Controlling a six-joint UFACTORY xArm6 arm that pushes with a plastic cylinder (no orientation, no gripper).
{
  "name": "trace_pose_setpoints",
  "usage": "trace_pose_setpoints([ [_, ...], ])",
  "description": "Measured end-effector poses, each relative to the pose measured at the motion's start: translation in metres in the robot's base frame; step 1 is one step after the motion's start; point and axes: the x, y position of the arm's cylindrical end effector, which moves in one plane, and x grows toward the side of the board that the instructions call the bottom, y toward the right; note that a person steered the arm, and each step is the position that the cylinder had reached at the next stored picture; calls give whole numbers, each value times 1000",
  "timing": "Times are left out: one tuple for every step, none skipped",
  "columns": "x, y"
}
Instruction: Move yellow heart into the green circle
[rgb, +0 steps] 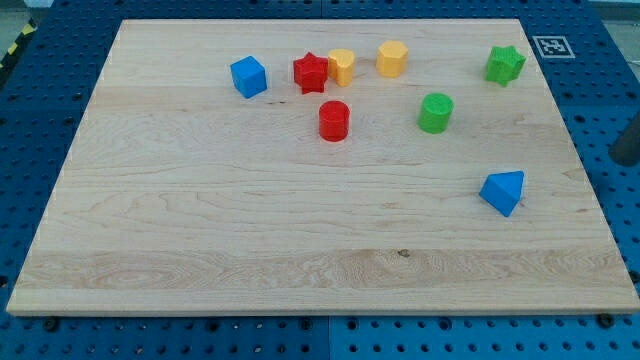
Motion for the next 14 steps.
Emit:
trace_pose_setpoints([
  [-6,-48],
  [-40,-148],
  [-62,-202],
  [-88,-219],
  [-31,-112],
  [-50,-21],
  [-161,-10],
  [-208,-82],
  [-208,-189],
  [-207,-284],
  [-210,-321],
  [-228,-314],
  [-185,-312],
  [-247,-357],
])
